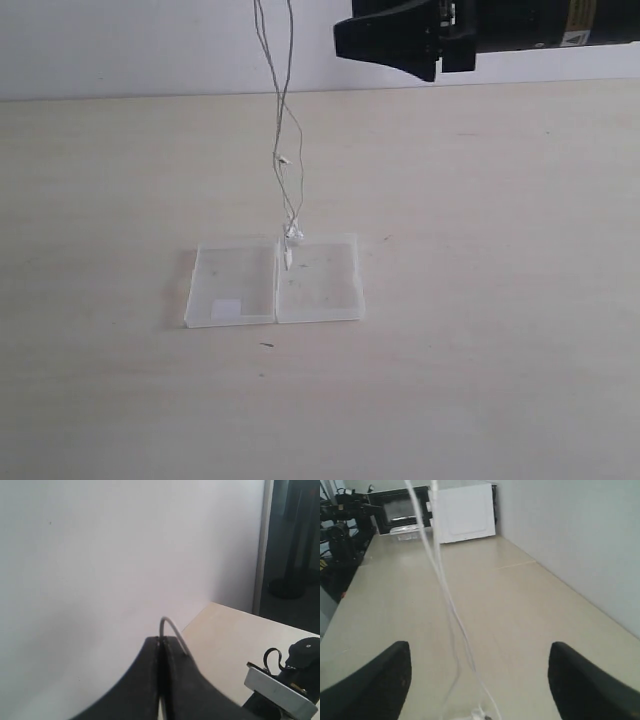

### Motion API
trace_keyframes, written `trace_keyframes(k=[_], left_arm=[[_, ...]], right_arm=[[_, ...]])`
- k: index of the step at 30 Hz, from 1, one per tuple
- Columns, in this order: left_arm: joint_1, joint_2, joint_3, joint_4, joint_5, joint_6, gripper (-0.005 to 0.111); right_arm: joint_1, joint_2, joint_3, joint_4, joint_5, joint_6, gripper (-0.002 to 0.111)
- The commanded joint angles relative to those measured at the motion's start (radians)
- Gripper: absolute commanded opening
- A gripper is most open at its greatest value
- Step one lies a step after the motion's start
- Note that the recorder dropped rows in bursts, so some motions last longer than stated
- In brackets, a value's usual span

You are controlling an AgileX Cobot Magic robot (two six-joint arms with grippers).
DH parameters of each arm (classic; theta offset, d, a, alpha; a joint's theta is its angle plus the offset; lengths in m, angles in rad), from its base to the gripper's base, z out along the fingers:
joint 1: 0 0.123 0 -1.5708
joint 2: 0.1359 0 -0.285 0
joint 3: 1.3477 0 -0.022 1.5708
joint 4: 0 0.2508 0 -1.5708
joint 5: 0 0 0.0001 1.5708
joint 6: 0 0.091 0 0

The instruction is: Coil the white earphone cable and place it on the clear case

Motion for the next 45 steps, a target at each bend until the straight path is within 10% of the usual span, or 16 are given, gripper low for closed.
trace_keyframes(k=[1,28,45], left_arm=[[0.000,-0.001,-0.006,-0.012,0.014,-0.006,0.000],[0.000,-0.001,-0.006,-0.047,0.018,-0.006,0.000],[0.000,-0.001,-0.006,-0.047,0.018,-0.006,0.000]], right_arm=[[0.056,-0.012,-0.009,0.026,-0.013,-0.024,0.073],[0.222,-0.008,-0.009,0.159,0.087,-0.096,0.059],[0.222,-0.008,-0.009,0.159,0.118,-0.078,0.000]])
